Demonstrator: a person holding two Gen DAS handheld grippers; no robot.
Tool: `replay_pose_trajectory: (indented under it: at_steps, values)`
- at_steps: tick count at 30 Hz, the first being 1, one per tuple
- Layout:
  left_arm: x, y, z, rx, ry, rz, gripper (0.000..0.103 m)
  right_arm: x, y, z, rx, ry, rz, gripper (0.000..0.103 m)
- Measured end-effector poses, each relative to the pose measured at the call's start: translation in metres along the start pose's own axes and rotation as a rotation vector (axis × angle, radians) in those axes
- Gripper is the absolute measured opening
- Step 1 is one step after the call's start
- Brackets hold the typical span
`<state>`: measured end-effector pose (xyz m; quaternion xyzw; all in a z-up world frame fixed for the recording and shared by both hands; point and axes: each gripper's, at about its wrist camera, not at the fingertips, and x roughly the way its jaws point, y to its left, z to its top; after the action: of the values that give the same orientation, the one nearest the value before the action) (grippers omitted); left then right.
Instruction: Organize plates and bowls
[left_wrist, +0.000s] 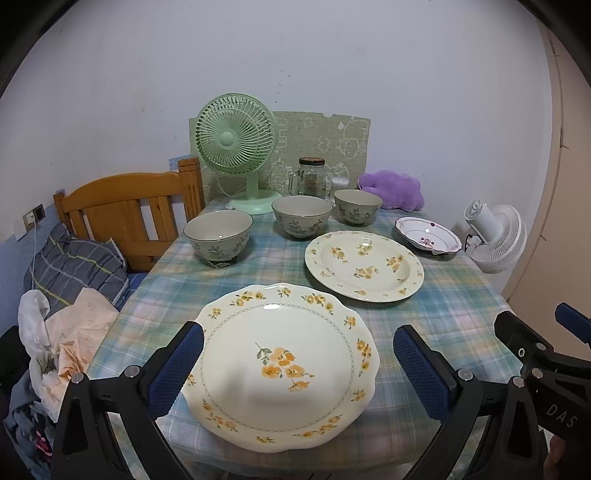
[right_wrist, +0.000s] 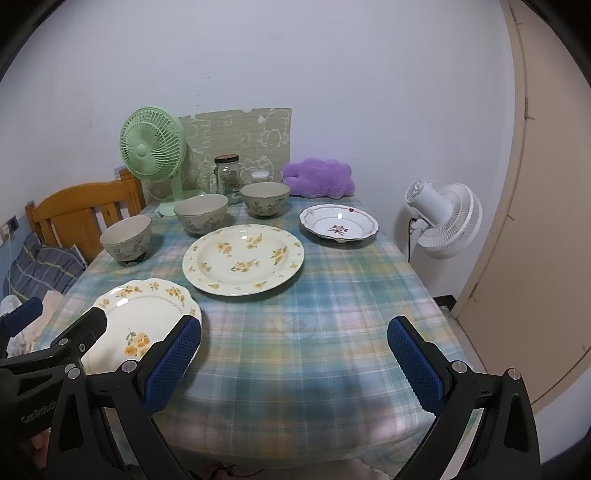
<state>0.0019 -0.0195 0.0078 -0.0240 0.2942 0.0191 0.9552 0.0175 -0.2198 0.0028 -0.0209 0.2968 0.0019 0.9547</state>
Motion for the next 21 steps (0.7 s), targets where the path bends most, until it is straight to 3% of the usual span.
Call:
replay_pose_trajectory:
  at_steps: [21]
  values:
    - [-0.0044, -0.0043, -0.0011, 0.016, -0.013, 0.013, 0.103, 0.0011, -0.0039, -0.0007, 0.014, 0.011, 0.014, 0.102]
